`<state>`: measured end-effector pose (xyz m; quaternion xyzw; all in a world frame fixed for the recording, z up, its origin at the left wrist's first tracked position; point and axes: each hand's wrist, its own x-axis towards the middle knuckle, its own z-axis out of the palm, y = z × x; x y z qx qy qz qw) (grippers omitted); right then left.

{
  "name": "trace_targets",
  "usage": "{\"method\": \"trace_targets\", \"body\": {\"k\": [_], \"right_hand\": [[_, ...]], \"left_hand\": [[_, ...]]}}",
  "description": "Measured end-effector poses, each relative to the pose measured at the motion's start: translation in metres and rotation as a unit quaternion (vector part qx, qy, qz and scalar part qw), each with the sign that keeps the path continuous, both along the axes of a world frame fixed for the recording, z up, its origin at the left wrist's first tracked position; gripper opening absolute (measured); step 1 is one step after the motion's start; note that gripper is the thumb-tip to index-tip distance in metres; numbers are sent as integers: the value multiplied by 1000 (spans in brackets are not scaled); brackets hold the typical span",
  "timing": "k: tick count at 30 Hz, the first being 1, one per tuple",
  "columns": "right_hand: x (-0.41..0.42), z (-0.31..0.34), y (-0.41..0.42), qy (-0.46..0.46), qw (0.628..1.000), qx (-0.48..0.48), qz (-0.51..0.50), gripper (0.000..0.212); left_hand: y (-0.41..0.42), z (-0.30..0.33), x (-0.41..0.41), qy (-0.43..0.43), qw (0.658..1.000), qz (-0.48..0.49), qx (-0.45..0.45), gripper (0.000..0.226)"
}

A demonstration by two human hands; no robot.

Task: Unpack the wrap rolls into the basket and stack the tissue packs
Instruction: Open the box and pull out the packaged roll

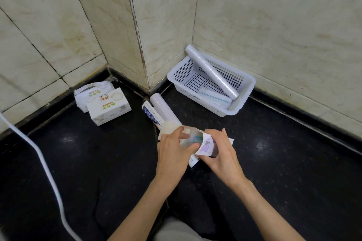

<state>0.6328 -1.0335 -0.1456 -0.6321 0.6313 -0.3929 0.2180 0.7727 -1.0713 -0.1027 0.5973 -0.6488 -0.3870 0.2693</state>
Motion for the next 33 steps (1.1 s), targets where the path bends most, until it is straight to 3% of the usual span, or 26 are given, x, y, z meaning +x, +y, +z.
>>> {"method": "trace_targets", "body": {"k": [7, 13, 16, 18, 24, 33], "right_hand": [[-2, -3, 1, -20, 1000, 5, -8, 46], [-3, -7, 4, -9, 1000, 3, 13, 45], [-1, -9, 5, 4, 1000, 4, 25, 47], [0, -8, 5, 2, 1000, 5, 27, 49], [-10, -4, 4, 21, 999, 48, 16, 52], [-57, -13, 3, 124, 986, 112, -10, 58]], "left_hand": [[0, 0, 1, 23, 999, 3, 45, 35], [-3, -5, -1, -50, 997, -50, 40, 23], [-6, -8, 0, -145, 984, -101, -21, 13], [-9, -10, 2, -164, 977, -122, -62, 17], [-10, -16, 14, -91, 977, -149, -126, 14], [-24, -8, 28, 0, 979, -129, -158, 15]]}}
